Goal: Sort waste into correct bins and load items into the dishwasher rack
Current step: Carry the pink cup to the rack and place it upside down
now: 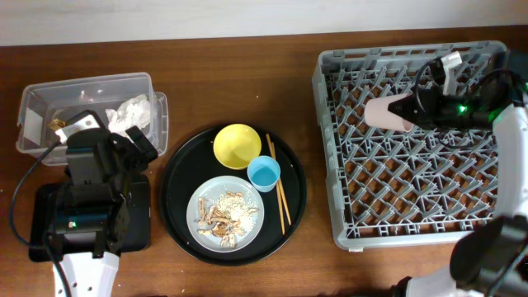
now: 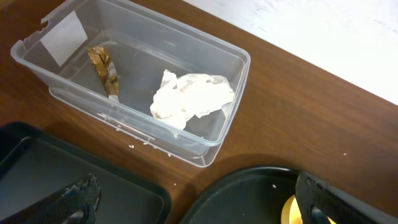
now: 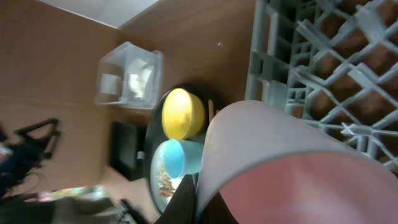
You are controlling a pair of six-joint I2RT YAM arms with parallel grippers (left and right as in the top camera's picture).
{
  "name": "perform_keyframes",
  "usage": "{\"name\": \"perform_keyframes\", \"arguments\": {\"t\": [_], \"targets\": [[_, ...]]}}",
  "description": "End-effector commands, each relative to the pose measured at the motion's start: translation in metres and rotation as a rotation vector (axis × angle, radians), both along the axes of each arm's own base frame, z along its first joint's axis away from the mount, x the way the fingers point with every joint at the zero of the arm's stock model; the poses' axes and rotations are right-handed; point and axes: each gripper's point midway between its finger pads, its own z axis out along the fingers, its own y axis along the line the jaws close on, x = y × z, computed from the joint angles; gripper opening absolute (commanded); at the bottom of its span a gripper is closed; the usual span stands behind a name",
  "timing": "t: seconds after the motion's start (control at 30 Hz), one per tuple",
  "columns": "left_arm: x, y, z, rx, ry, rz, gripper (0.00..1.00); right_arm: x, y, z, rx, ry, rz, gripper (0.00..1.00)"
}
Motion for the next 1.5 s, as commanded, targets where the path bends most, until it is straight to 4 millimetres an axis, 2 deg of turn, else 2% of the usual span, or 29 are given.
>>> {"name": "perform_keyframes", "arguments": {"t": [0.0, 0.03, 0.07, 0.1, 0.2, 0.3, 0.37, 0.4, 0.43, 0.5, 0.63, 0.73, 0.8, 0.9, 1.03, 1.1, 1.23, 1.27, 1.33, 1.43, 1.47], "targets": [[0.000, 0.003, 0.004, 0.011, -0.009, 0.010, 0.99, 0.025, 0.001, 0.008, 0.349, -0.158, 0.082, 0.04], [0.000, 0.003, 0.004, 0.011, -0.009, 0.010, 0.99, 0.035, 0.000, 0.000, 0.470, -0.164, 0.086, 0.04], [0.000, 0.003, 0.004, 0.011, -0.009, 0.010, 0.99, 0.040, 0.000, -0.009, 0.519, -0.156, 0.085, 0.04], [0.000, 0.003, 0.004, 0.011, -0.009, 0.010, 0.99, 0.047, 0.000, -0.027, 0.529, -0.135, 0.086, 0.04], [0.000, 0.003, 0.004, 0.011, -0.009, 0.010, 0.99, 0.056, -0.001, -0.052, 0.540, -0.110, 0.084, 0.05], [0.000, 0.003, 0.004, 0.011, -0.009, 0.010, 0.99, 0.059, -0.006, -0.057, 0.513, -0.129, 0.085, 0.05], [0.000, 0.003, 0.004, 0.011, -0.009, 0.010, 0.99, 0.057, -0.027, -0.076, 0.452, -0.014, 0.006, 0.04], [0.000, 0.003, 0.004, 0.011, -0.009, 0.010, 0.99, 0.051, -0.041, -0.084, 0.433, 0.056, -0.048, 0.04], [0.000, 0.003, 0.004, 0.011, -0.009, 0.010, 0.99, 0.044, -0.051, -0.083, 0.448, 0.077, -0.076, 0.04], [0.000, 0.003, 0.004, 0.011, -0.009, 0.010, 0.99, 0.029, -0.058, -0.080, 0.477, 0.114, -0.102, 0.04], [0.000, 0.003, 0.004, 0.011, -0.009, 0.010, 0.99, 0.014, -0.045, -0.080, 0.486, 0.161, -0.071, 0.04], [0.000, 0.003, 0.004, 0.011, -0.009, 0.010, 0.99, -0.004, -0.032, -0.106, 0.503, 0.224, -0.062, 0.04], [0.000, 0.003, 0.004, 0.011, -0.009, 0.010, 0.99, -0.005, -0.030, -0.116, 0.505, 0.191, -0.064, 0.04], [0.000, 0.003, 0.004, 0.011, -0.009, 0.010, 0.99, -0.002, -0.031, -0.112, 0.532, 0.164, -0.072, 0.05], [0.000, 0.003, 0.004, 0.011, -0.009, 0.010, 0.99, -0.013, -0.029, -0.117, 0.490, 0.238, -0.060, 0.04], [0.000, 0.003, 0.004, 0.011, -0.009, 0.010, 0.99, -0.024, -0.040, -0.119, 0.404, 0.262, -0.065, 0.14], [0.000, 0.003, 0.004, 0.011, -0.009, 0.010, 0.99, -0.043, -0.076, -0.131, 0.297, 0.359, -0.154, 0.16], [0.000, 0.003, 0.004, 0.011, -0.009, 0.010, 0.99, -0.047, -0.083, -0.127, 0.292, 0.358, -0.172, 0.16], [0.000, 0.003, 0.004, 0.011, -0.009, 0.010, 0.99, -0.059, -0.099, -0.107, 0.196, 0.348, -0.233, 0.17], [0.000, 0.003, 0.004, 0.011, -0.009, 0.010, 0.99, -0.092, -0.132, -0.077, -0.096, 0.403, -0.424, 0.17], [0.000, 0.003, 0.004, 0.011, -0.009, 0.010, 0.99, -0.099, -0.134, -0.062, -0.165, 0.382, -0.466, 0.17]]}}
